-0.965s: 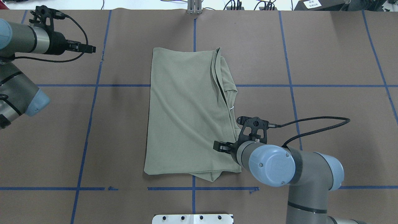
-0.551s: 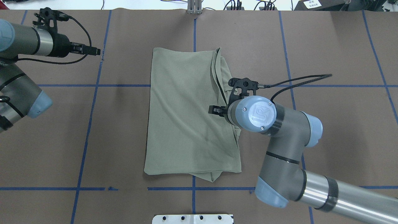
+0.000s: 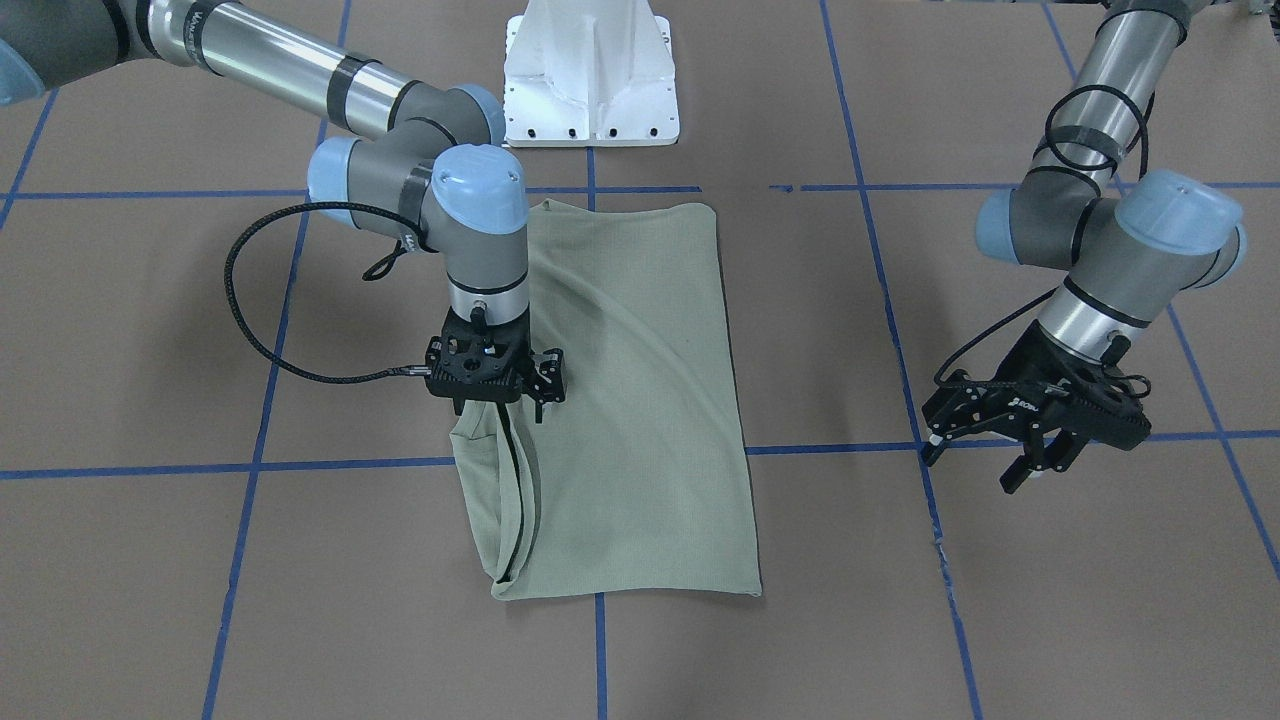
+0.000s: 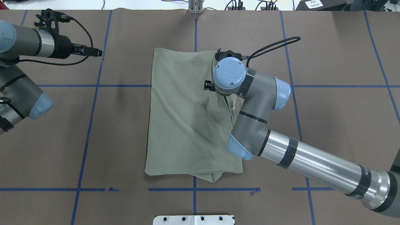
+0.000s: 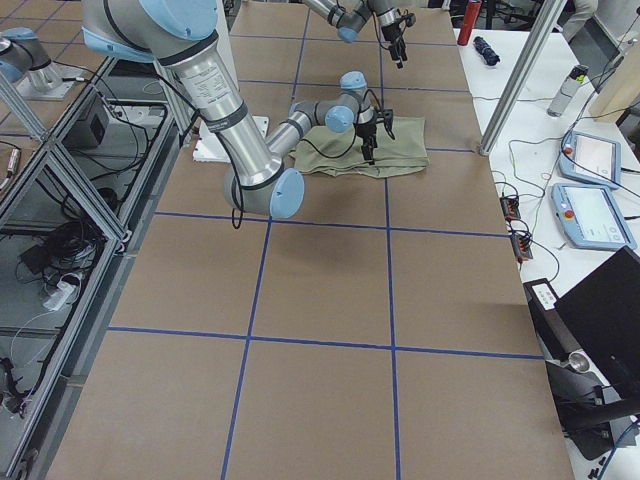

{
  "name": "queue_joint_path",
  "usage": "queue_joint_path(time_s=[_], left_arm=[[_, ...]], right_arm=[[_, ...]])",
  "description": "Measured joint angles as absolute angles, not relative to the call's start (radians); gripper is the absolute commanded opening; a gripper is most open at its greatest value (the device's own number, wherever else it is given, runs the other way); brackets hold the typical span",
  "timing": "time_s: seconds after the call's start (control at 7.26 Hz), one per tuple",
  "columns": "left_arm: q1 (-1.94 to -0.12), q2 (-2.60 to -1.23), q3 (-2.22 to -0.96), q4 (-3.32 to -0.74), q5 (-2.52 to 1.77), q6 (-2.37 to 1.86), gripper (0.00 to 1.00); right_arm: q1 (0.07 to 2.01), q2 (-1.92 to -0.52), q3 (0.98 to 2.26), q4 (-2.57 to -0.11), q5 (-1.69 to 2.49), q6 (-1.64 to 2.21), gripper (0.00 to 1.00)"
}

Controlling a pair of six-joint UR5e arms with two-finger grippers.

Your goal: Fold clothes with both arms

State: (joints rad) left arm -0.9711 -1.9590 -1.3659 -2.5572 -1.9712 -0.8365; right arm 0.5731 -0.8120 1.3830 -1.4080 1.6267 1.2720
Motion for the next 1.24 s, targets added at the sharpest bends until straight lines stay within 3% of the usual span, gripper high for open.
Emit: queue_joint_path(time_s=[0.83, 1.24], left_arm=[[-0.965, -1.96, -1.366, -2.557, -1.971, -0.836, 1.0], [-0.954, -1.96, -1.392, -2.552, -1.972, -0.892, 1.0]], right_arm=[[0.654, -0.825, 1.326, -1.505, 1.637, 1.024, 1.0], [0.692, -0.922, 1.437, -1.406, 1.705, 1.026, 1.0]])
